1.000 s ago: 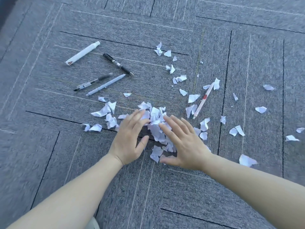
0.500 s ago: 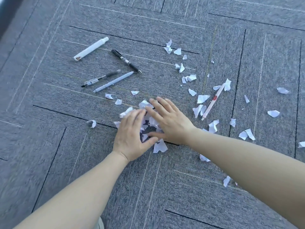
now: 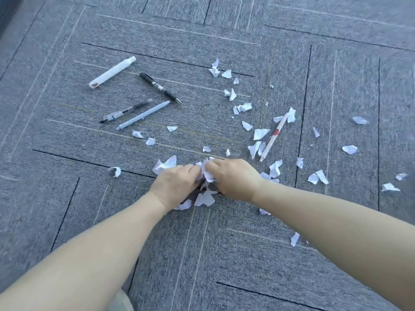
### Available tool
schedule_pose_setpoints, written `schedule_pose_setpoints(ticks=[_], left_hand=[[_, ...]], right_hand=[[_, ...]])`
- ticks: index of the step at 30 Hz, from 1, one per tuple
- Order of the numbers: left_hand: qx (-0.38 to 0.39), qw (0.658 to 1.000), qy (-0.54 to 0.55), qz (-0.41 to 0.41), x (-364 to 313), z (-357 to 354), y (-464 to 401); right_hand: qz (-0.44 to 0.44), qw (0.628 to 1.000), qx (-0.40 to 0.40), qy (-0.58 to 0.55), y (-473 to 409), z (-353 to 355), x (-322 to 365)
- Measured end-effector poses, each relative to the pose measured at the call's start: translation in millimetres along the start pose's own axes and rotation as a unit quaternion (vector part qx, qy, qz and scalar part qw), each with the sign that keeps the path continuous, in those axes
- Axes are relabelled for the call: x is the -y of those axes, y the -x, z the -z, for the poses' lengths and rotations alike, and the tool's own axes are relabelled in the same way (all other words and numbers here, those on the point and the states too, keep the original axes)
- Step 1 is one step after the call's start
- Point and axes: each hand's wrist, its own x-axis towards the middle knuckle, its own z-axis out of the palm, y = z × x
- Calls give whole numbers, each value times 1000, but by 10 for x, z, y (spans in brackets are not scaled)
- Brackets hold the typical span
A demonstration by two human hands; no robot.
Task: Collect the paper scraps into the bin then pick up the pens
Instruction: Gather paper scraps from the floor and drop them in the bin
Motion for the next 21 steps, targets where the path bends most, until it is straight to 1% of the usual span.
schedule_pose_setpoints(ticks=[2,3,4,6,9,12,13,15,18,19,21], left_hand=[[-7,997,65,34,-45,98,-136],[-31,991,108,69,-125,188,-251],[-60,980,157,107,-237,293,-406],[-107,944,269,157,-556,581,-816],[-184,874,421,157,-1171,1121,-1569],[-214,812,536,90,-1866,1659,-2197],[-211,790,572,60,-2114,1822,-2359],[-189,752,632,8,-2637,2103,-2608],[-121,704,699,-37,-3412,2349,-2811],[-93,693,713,-46,-3656,2379,-2865],[-55,687,722,-58,-4074,2385,-2973]], right_hand=[[-100,991,-28,-81,68,167,-15],[-148,977,-64,-136,104,291,-31],[-186,959,-117,-178,152,435,-72],[-256,912,-224,-231,264,789,-203],[-315,831,-373,-265,564,1460,-414],[-331,734,-523,-277,1078,2174,-568],[-335,702,-566,-272,1291,2378,-619],[-357,652,-628,-231,1774,2711,-703],[-417,599,-665,-160,2483,2989,-815],[-440,578,-670,-151,2706,3031,-847],[-480,537,-678,-149,3085,3057,-896]])
